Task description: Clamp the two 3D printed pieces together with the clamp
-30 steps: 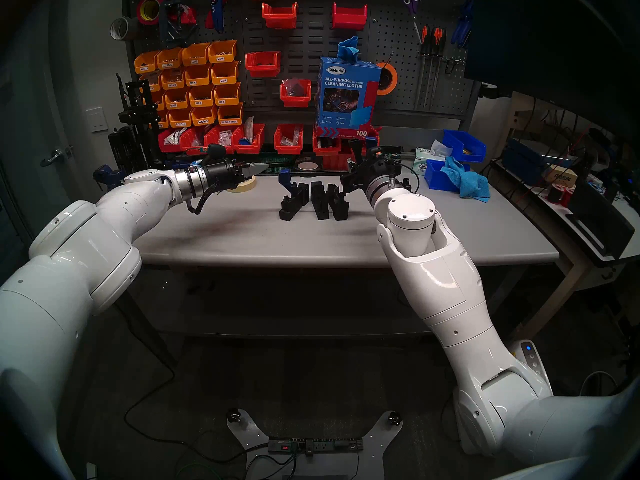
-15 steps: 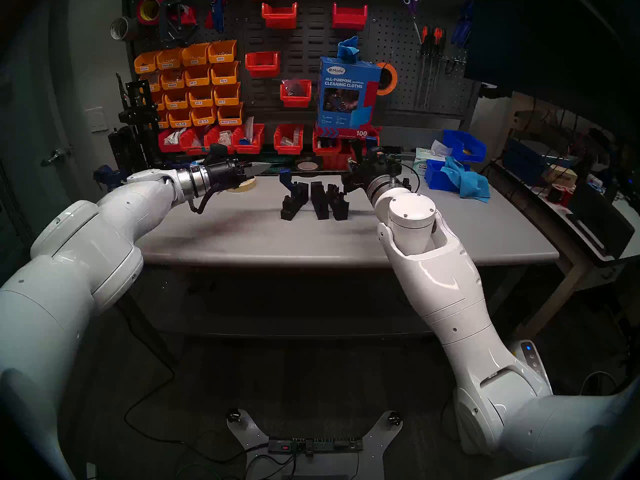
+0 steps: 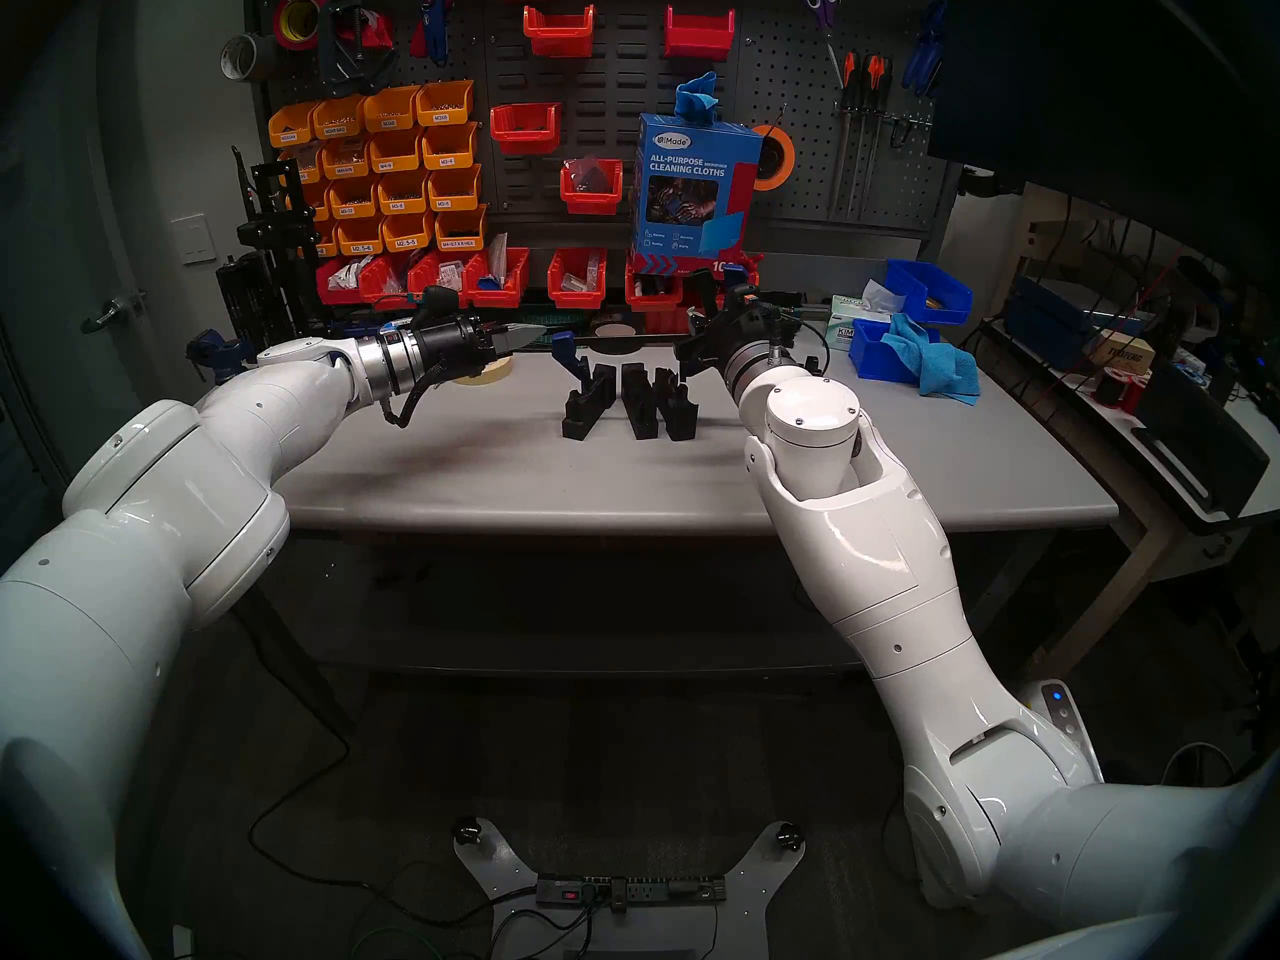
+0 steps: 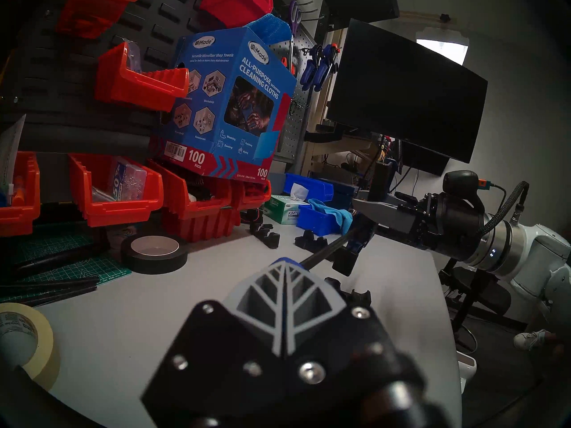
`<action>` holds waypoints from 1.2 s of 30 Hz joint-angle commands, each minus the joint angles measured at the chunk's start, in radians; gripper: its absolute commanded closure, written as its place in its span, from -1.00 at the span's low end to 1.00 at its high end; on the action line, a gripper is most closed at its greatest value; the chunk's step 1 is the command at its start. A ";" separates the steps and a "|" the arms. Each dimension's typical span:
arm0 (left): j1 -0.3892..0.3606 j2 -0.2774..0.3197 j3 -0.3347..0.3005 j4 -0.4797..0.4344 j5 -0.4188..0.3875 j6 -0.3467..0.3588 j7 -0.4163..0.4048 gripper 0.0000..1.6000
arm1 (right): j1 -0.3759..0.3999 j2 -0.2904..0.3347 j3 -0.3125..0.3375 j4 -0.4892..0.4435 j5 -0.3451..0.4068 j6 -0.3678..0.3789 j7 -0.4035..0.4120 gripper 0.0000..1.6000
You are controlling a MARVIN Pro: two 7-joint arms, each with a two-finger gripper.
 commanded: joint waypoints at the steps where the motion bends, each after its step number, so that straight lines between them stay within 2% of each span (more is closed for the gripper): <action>1: -0.022 0.010 -0.010 0.001 -0.008 0.001 -0.009 1.00 | 0.052 -0.021 -0.005 -0.008 -0.006 -0.024 -0.002 1.00; 18: -0.016 0.026 -0.018 0.004 -0.008 0.003 -0.017 1.00 | 0.059 -0.043 -0.022 0.027 -0.010 -0.038 -0.002 1.00; 36: -0.009 0.026 -0.022 0.005 -0.006 0.008 -0.010 1.00 | 0.054 -0.039 -0.024 0.043 -0.023 -0.052 -0.006 1.00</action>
